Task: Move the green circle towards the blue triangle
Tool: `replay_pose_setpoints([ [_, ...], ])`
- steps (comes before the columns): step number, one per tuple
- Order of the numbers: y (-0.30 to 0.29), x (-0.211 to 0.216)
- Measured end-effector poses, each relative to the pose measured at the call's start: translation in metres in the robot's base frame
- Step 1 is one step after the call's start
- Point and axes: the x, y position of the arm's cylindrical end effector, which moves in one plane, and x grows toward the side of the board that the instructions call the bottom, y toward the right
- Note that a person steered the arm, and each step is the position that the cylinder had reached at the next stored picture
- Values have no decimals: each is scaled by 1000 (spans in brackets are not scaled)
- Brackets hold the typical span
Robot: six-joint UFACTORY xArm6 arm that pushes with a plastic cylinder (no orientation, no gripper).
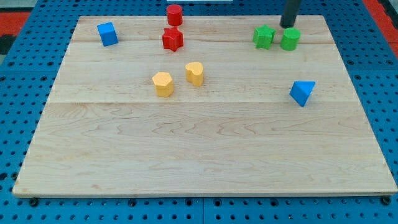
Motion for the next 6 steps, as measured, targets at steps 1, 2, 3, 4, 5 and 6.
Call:
replay_pose_setpoints([
  [1, -4, 49],
  [2, -9, 63],
  [3, 33, 78],
  [4, 50, 70],
  [5, 52, 48],
  [6, 94, 57],
])
